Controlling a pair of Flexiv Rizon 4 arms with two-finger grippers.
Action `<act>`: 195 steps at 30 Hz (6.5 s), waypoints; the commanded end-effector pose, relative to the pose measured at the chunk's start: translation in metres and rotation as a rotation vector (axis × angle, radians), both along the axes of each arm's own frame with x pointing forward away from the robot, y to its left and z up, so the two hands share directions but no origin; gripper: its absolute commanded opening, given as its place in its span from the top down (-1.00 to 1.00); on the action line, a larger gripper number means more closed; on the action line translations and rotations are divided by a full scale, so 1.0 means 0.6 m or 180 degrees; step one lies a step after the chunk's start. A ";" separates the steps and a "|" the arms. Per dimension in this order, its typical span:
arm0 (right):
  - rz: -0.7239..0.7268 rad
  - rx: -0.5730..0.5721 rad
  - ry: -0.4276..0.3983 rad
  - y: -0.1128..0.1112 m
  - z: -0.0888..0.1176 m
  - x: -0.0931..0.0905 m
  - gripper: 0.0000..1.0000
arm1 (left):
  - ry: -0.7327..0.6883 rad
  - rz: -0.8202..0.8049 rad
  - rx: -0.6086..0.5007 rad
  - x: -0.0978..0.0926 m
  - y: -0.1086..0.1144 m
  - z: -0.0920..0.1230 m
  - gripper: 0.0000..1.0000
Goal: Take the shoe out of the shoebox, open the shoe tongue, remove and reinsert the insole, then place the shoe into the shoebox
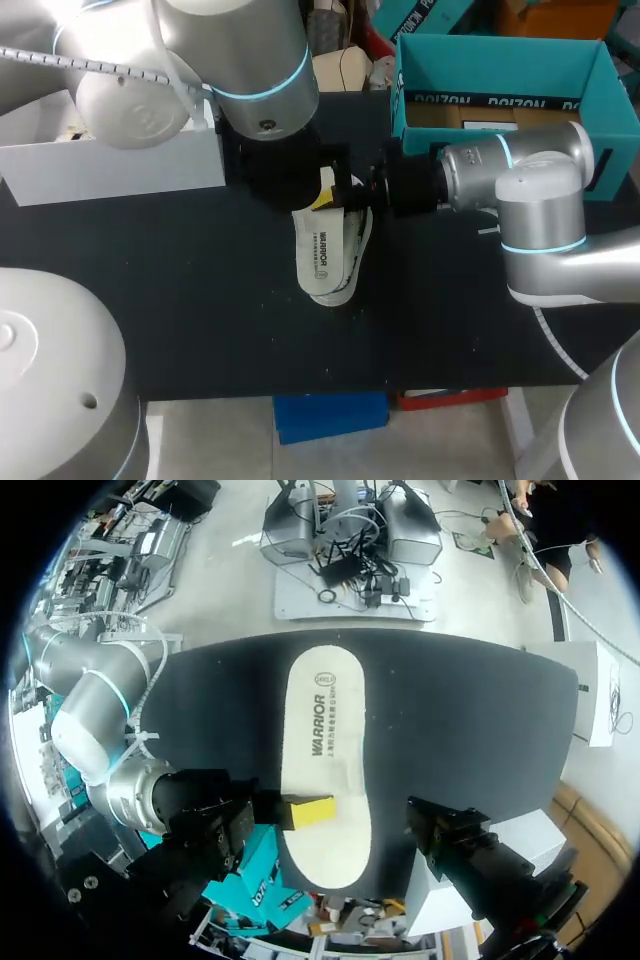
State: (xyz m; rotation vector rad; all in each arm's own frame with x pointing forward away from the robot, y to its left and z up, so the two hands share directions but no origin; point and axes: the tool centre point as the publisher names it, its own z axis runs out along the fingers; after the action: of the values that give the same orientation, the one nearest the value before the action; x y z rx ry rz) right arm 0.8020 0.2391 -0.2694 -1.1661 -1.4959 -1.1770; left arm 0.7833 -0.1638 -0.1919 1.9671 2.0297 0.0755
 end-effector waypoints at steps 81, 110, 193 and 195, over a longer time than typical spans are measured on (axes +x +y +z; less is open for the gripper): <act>-0.0005 -0.0003 0.0001 0.002 -0.001 0.000 1.00 | 0.0338 -0.0006 -0.0933 -0.105 0.013 -0.021 -1.00; -0.0005 -0.0003 0.0001 0.002 -0.001 0.000 1.00 | 0.0827 -0.0281 -0.2137 -0.099 0.063 -0.034 -1.00; -0.0005 -0.0003 0.0001 0.002 -0.001 0.000 1.00 | -0.0431 -0.0182 -0.4484 -0.031 0.035 -0.120 -0.40; -0.0005 -0.0003 0.0001 0.002 -0.001 0.000 1.00 | -0.0426 -0.0178 -0.4487 -0.025 0.032 -0.125 -0.32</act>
State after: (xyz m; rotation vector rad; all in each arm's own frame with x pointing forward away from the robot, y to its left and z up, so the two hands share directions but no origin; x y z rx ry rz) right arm 0.8020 0.2392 -0.2694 -1.1661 -1.4960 -1.1771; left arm 0.7608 -0.1383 -0.2625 1.0086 1.2244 -0.9267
